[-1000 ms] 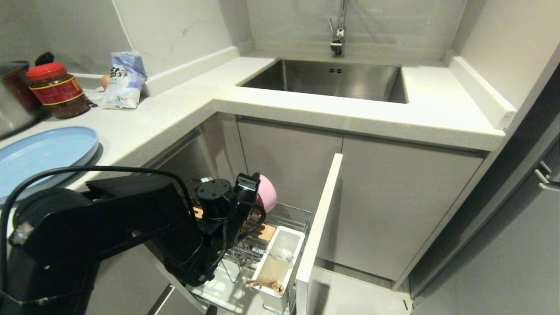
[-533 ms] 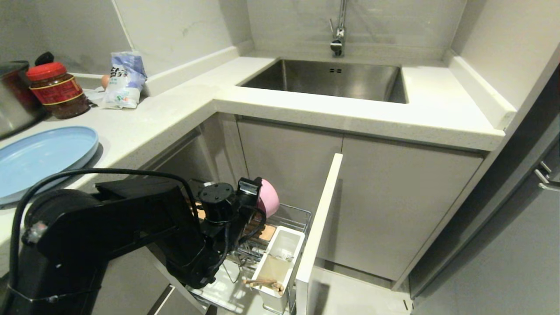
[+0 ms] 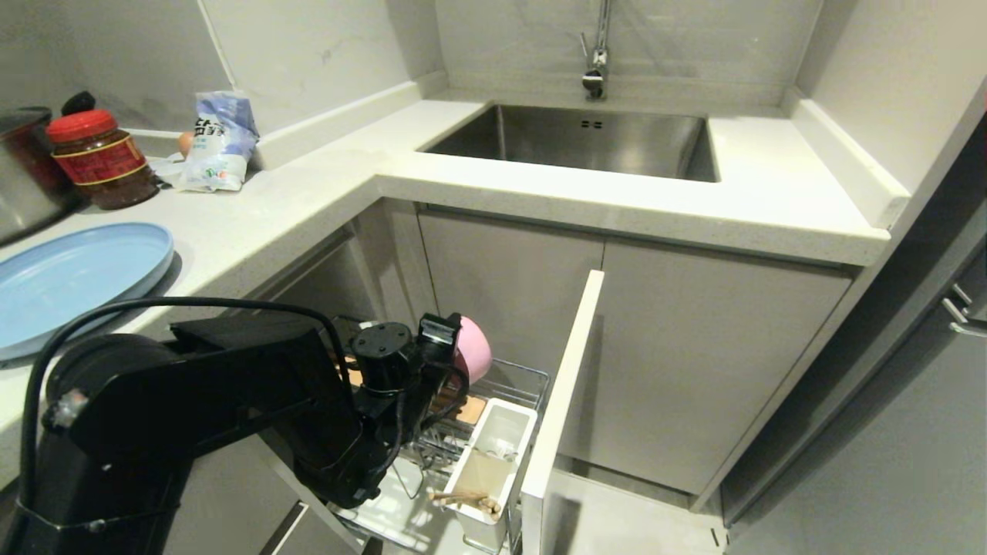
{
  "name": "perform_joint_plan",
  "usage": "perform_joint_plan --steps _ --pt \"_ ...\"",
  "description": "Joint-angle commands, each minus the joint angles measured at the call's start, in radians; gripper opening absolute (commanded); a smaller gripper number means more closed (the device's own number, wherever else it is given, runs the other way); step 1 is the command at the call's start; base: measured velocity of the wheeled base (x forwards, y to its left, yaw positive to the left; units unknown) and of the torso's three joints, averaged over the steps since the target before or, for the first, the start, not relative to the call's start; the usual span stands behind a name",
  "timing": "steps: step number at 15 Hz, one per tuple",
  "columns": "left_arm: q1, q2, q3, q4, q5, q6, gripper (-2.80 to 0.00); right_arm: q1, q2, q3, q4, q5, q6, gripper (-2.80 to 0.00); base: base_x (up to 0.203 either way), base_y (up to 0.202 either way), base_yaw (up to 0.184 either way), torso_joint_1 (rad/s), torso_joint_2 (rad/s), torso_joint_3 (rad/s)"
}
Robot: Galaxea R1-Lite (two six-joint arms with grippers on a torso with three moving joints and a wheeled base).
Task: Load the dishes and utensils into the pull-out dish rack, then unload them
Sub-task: Pick up the bowl and place it in the cupboard
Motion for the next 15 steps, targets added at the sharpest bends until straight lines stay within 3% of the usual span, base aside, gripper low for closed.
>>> perform_joint_plan --steps 1,5,6,13,15 --pt "0.001 0.0 -0.001 -0.007 0.0 -0.008 -2.8 0.0 -0.001 0.026 -0.001 0.0 0.002 -2.8 0.0 0.0 0.0 0.0 0.0 0.0" --pt "0.0 0.002 -0.001 -0.009 -0.017 -0.007 -2.8 0.0 -0.001 0.026 -0.001 0.0 0.0 -2.8 0.0 0.0 0.0 0.0 0.0 0.0" --pt "0.0 0.002 -0.003 -0.009 -0.015 -0.009 0.0 0.0 -0.001 0.026 -0.001 0.0 0.0 -2.8 0.0 0.0 0.0 0.0 0.0 0.0" --pt "-0.006 -0.007 0.0 -0.008 -0.005 -0.006 0.0 0.0 -0.001 0.026 -0.001 0.0 0.0 -2.8 0.0 0.0 0.0 0.0 0.0 0.0" --pt "-0.016 -0.039 0.011 0.005 0.025 -0.004 0.0 0.0 -0.001 0.026 -0.001 0.0 0.0 -2.8 0.0 0.0 0.0 0.0 0.0 0.0"
